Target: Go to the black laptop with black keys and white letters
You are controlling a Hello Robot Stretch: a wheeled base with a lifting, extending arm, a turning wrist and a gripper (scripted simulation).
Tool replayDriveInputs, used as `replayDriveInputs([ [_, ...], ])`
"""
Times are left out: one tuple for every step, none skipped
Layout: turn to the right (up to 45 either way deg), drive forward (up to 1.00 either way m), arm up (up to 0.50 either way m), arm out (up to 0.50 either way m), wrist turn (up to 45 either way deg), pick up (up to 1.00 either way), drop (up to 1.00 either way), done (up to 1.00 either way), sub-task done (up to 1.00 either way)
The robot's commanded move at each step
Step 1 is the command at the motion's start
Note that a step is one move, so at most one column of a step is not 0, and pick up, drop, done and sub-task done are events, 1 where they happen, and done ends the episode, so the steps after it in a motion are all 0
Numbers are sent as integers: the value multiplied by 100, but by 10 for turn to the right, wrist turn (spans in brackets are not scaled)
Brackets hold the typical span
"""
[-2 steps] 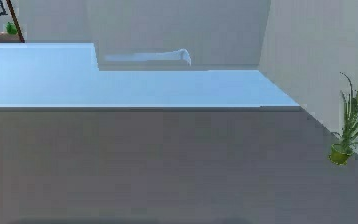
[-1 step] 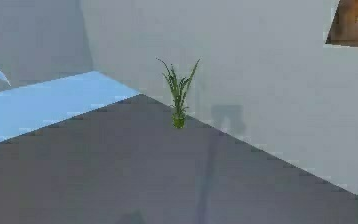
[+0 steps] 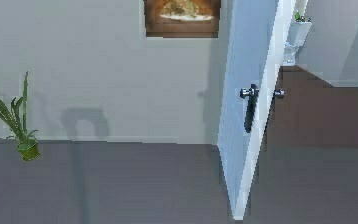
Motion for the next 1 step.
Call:
replayDriveInputs([
  [0, 25, 0, 0, 0, 0, 0, 0, 0],
])
